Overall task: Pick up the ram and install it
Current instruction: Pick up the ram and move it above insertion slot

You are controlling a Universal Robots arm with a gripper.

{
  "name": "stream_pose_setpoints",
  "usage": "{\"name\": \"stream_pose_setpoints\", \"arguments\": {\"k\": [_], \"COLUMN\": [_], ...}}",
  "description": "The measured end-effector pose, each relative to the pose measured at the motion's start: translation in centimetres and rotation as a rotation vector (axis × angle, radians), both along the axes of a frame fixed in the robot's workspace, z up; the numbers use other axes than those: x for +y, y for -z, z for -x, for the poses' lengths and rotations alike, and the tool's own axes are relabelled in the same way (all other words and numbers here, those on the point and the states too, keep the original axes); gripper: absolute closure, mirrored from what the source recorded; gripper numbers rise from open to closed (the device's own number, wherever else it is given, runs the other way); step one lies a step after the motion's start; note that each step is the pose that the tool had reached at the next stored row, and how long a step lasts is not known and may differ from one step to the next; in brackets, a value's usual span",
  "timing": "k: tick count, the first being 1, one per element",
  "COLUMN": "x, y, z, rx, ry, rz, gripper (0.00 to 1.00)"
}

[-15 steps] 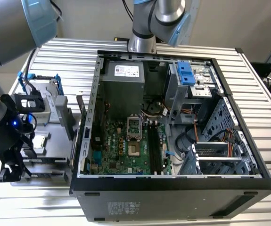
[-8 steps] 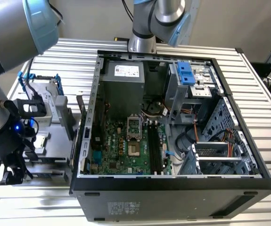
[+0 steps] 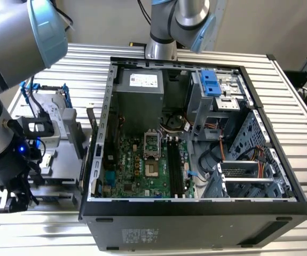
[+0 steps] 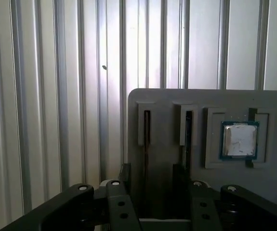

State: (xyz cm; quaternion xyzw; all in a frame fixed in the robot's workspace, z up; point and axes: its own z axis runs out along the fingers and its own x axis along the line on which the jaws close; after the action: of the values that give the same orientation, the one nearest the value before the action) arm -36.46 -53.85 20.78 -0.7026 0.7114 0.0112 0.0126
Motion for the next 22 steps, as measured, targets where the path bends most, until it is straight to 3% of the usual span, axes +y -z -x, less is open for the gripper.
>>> {"name": "stream_pose_setpoints", "arguments": {"k": [12, 22], "x": [-0.22, -0.22], "y": [1.16, 1.25], "z": [0.01, 0.01], "rx": [-0.0004, -0.0009], "ry": [-0.004, -0.008], "rz": [-0.0001, 0.0000], "gripper": [0.00, 0.00]}}
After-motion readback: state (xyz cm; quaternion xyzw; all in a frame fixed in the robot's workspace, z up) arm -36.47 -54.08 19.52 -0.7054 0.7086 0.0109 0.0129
